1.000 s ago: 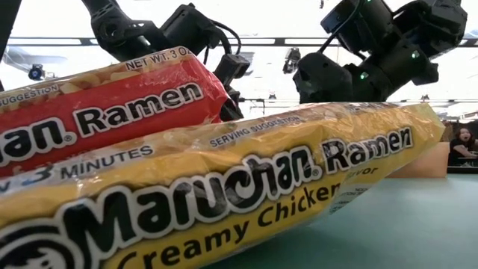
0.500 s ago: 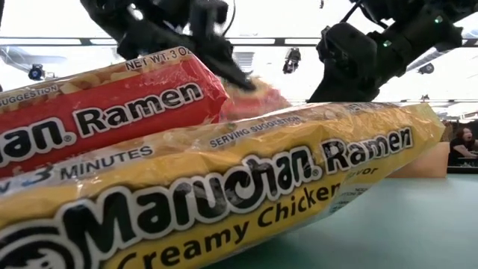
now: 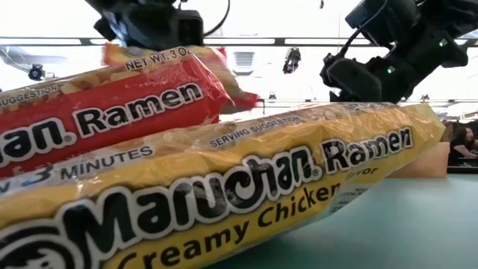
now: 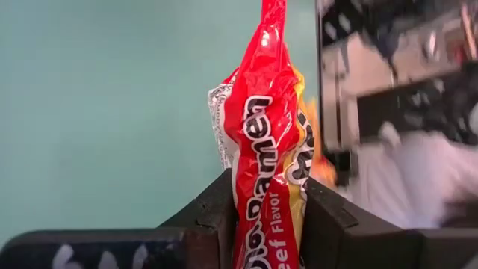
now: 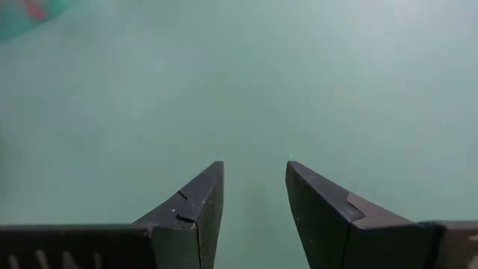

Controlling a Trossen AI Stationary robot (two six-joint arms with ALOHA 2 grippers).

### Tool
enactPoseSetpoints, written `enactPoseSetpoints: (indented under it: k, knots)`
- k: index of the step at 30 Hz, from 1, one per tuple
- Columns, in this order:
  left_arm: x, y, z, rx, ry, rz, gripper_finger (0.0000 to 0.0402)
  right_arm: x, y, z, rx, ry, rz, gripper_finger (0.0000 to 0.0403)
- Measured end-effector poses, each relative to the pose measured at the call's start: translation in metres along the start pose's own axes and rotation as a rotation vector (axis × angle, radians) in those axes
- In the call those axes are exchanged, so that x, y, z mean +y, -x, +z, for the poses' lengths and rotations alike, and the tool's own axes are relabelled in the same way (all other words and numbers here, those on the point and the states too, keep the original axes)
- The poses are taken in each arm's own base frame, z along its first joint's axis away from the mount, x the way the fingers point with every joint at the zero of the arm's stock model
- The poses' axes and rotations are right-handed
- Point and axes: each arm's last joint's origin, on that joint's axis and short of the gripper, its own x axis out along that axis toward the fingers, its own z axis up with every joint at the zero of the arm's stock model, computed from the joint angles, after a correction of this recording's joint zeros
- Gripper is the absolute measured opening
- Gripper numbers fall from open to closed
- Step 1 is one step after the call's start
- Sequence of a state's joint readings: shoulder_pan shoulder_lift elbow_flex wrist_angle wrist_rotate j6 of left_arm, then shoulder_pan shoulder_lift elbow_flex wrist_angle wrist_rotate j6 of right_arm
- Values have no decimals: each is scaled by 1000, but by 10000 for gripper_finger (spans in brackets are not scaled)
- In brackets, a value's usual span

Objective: Sort Maruchan noodles
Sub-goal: Put the red noodle pack into the green bin

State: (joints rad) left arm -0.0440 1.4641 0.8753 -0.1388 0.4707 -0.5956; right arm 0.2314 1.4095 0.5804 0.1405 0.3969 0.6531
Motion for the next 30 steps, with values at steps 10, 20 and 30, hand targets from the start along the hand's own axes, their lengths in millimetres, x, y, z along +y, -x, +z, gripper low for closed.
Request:
enactPoseSetpoints:
  k: [10,20,30]
  knots:
    - [-49,55,-30,186,18,134,97,0,-4,-3,4,1,0,137]
    - [-82,90,-91,399,141,297,98,-2,-6,-8,18,9,-9,137]
    - [-81,96,-106,402,303,460,99,-4,-6,-10,24,12,-15,137]
